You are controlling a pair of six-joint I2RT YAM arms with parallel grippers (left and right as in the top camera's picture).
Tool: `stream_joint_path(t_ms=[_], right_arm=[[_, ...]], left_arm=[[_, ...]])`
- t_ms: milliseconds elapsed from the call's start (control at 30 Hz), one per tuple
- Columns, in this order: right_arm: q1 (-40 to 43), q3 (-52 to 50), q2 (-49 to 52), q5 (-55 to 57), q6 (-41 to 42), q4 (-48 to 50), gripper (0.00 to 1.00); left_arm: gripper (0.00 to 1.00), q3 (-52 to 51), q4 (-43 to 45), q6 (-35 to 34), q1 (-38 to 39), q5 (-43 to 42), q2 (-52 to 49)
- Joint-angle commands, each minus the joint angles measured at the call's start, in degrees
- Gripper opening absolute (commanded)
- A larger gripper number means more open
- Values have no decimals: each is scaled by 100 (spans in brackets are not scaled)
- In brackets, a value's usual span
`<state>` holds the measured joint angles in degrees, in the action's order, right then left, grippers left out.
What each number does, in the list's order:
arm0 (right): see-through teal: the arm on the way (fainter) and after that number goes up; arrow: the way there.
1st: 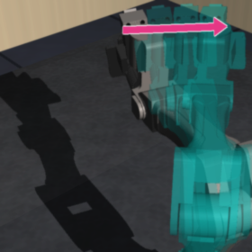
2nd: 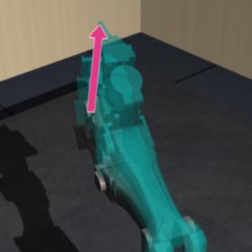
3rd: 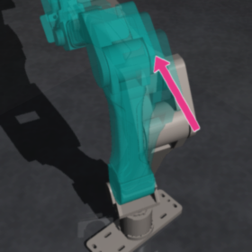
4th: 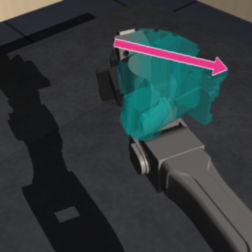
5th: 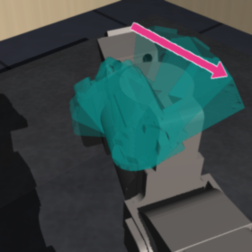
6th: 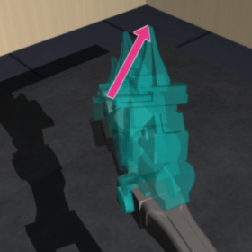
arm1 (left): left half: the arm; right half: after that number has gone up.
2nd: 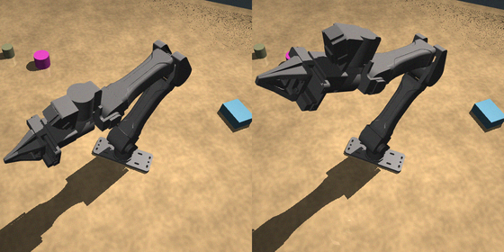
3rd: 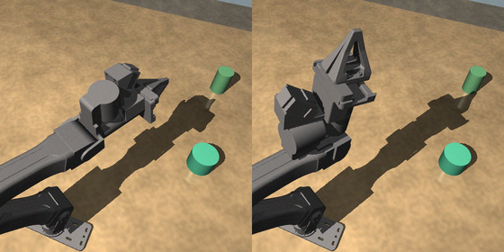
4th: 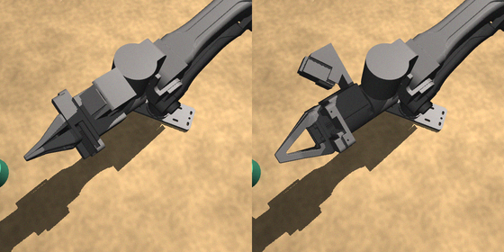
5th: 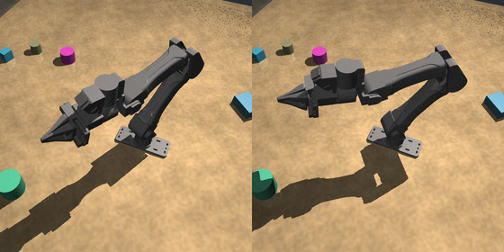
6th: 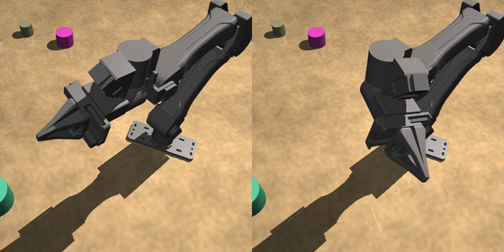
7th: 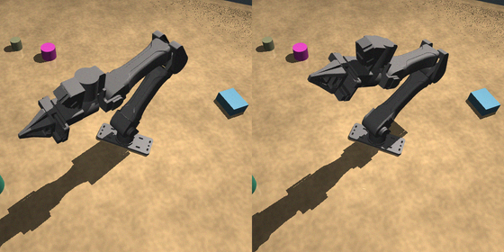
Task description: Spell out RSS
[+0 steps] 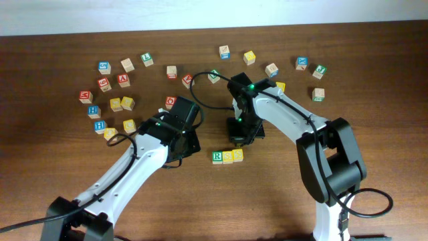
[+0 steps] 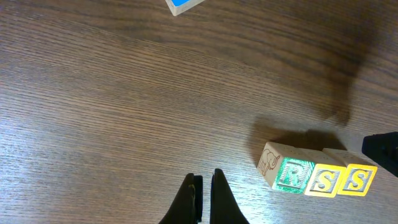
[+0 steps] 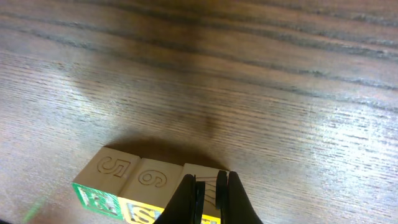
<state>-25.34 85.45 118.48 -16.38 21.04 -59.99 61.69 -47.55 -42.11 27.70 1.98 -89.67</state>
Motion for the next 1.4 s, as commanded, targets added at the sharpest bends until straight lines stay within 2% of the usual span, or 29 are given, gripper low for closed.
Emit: stream_joint_path(t_ms=[0, 300, 533, 933, 1367], right_arm=[[-20, 59, -11, 55, 50, -57, 4], [-22, 59, -11, 57, 48, -319, 4], [-20, 59, -11, 55, 48, -90, 4], [-22, 59, -11, 52, 46, -363, 4], [-63, 66, -11, 81, 46, -216, 4]], left_arm=[[0, -72, -13, -70, -28, 85, 85], [0, -70, -15, -72, -28, 85, 85], [0, -72, -13, -70, -28, 85, 85], [0, -70, -17, -70, -28, 85, 85], [0, -70, -13, -70, -28, 85, 85]])
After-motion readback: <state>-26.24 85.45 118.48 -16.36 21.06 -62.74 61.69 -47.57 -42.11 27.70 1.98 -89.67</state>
